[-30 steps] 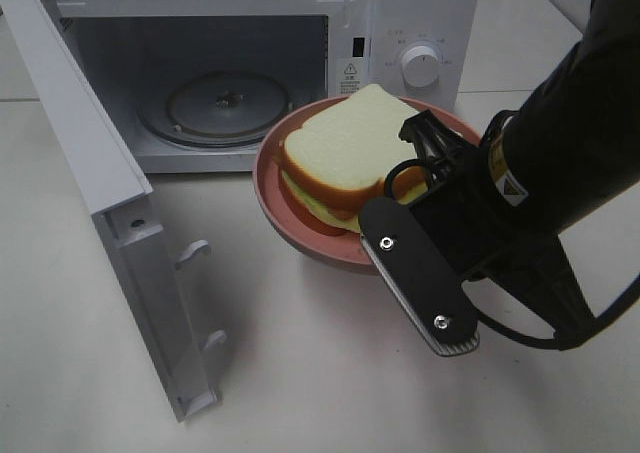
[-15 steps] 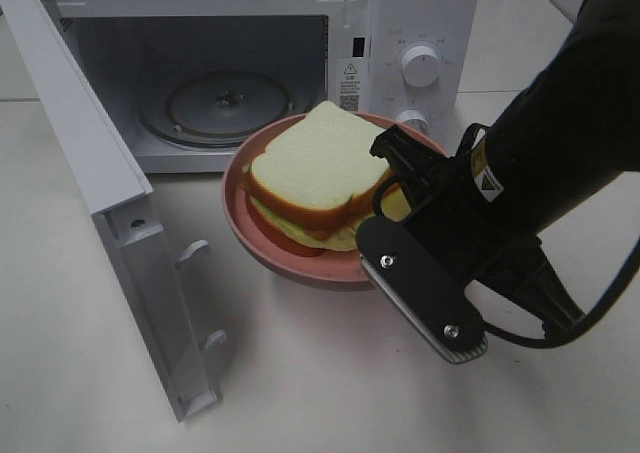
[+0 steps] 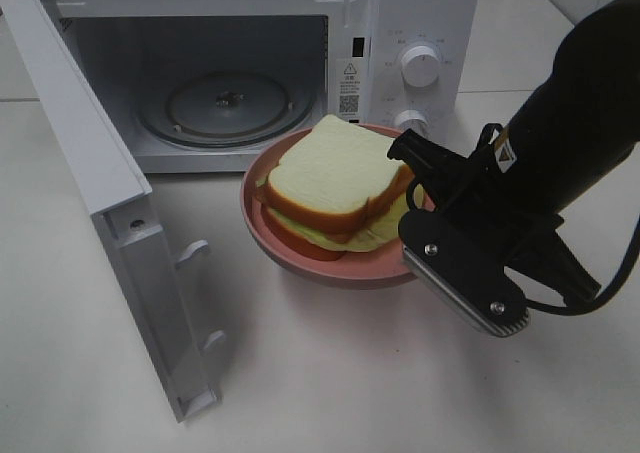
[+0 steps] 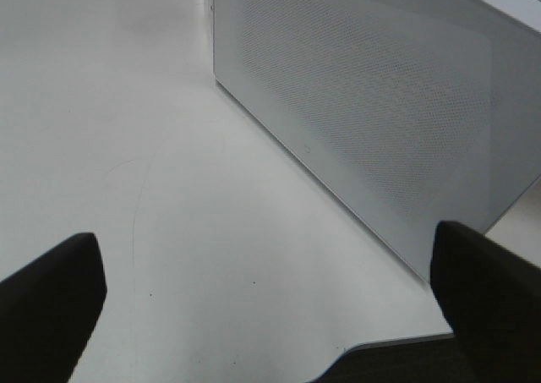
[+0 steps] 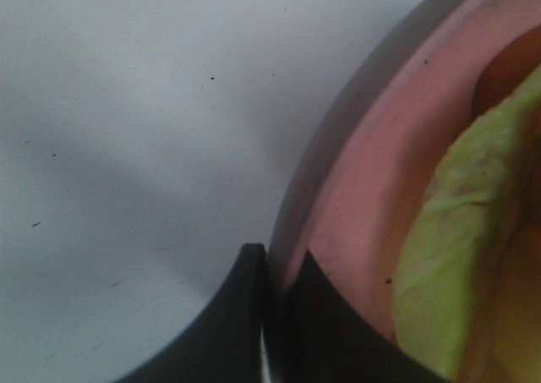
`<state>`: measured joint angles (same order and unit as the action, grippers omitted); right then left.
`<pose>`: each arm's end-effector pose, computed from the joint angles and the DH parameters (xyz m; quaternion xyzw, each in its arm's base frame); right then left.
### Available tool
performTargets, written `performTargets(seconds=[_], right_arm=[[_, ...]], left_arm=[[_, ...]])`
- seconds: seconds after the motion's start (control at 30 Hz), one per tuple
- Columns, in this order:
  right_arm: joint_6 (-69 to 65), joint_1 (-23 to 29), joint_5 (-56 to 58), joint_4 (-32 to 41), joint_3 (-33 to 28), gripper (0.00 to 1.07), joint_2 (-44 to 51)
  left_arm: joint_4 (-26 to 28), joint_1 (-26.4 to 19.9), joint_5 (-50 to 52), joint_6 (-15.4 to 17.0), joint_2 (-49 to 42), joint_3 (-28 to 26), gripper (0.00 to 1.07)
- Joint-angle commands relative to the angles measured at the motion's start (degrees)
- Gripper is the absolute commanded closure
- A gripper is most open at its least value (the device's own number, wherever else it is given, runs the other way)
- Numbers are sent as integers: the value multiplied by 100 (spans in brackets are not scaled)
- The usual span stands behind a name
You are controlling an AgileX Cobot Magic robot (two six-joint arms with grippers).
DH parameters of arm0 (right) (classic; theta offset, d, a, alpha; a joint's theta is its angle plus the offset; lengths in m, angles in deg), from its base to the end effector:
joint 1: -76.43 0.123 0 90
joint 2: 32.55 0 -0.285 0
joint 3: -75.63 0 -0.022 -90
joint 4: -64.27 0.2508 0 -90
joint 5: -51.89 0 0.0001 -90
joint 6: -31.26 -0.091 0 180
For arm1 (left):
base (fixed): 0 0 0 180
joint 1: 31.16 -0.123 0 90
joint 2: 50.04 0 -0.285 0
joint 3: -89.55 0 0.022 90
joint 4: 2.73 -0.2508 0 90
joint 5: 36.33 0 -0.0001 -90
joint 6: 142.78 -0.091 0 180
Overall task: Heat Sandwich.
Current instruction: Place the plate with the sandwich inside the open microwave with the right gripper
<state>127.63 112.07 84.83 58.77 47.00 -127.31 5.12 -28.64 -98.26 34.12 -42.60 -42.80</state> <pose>0.2317 0.1603 0.2042 -0.9070 0.3664 -0.1327 0.1597 -0.0094 -0.0106 0.2807 0.0458 0.8495 -0.0657 0.5215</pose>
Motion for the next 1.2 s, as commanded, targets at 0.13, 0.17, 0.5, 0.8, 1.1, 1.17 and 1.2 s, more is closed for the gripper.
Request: performTargets(seconds=[0.13,0.17,0.5,0.8,1.1,1.17,1.2], right_arm=[[567,-34,-195,619,115,107,17],[619,-34,-195,688,115,107,11],[739,-34,-166,997,418,107,-321],[630,-11,-178,963,739,107,-636],[762,-11,-286,1209,934,107,-768],[762,-11,-286,1220,968,107,-791],[762,-11,-286,1226,991,107,-802]], left_arm=[[6,17,74,40,-97,17,8],[6,17,74,40,-97,17,8],[6,17,74,40,-97,17,8],[6,17,74,40,-97,17,8],[6,17,74,40,-97,17,8],[6,17,74,40,-97,17,8],[6,17,74,40,-97,17,8]])
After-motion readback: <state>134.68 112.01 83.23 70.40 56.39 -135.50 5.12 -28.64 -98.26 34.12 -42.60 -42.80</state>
